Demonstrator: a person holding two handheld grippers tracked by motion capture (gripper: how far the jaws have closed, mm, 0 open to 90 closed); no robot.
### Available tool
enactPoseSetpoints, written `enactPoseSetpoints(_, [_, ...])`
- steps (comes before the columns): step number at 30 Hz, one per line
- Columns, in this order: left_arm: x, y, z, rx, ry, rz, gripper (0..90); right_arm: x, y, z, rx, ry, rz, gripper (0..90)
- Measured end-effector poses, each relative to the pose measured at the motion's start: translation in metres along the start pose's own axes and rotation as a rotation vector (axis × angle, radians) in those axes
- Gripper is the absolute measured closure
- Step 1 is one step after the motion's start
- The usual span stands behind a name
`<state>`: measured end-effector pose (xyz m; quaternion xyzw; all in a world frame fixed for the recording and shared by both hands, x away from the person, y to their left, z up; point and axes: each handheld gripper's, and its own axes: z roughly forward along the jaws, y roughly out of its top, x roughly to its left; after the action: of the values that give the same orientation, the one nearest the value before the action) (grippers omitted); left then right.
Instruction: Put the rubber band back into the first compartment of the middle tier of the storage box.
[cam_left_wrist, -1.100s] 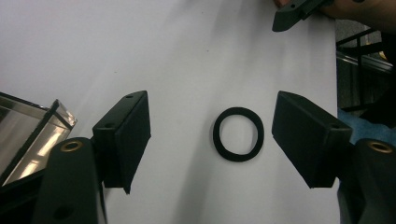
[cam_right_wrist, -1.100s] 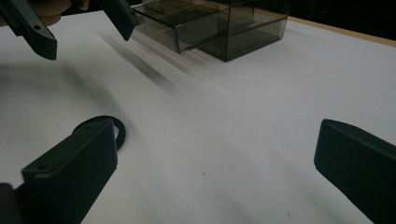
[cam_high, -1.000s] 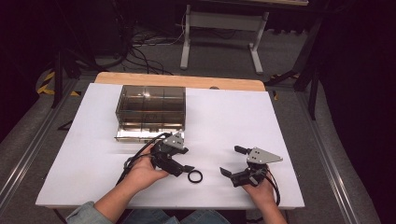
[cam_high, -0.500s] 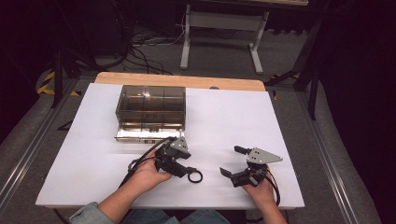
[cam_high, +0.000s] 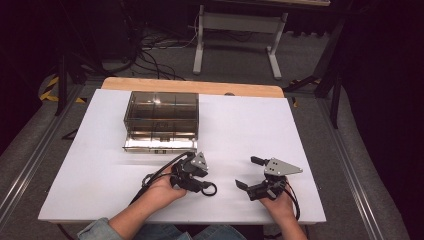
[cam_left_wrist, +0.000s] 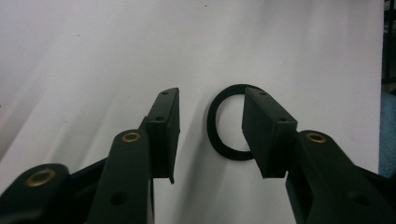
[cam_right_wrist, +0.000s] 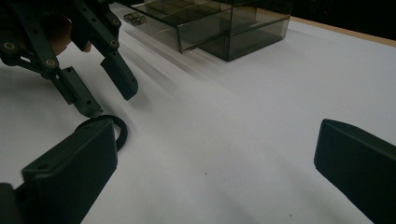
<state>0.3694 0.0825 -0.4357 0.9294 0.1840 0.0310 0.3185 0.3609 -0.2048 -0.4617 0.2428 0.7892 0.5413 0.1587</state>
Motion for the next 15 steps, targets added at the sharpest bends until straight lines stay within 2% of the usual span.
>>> enactPoseSetpoints(7, [-0.003, 0.0, 0.005, 0.018, 0.002, 0.005, 67.6, 0.0, 0.0, 0.0, 0.001, 0.0, 0.0, 0.0])
enactPoseSetpoints(15, [-0.006, 0.001, 0.011, 0.048, 0.025, 0.013, 76.5, 0.0, 0.0, 0.0, 0.002, 0.001, 0.002, 0.0])
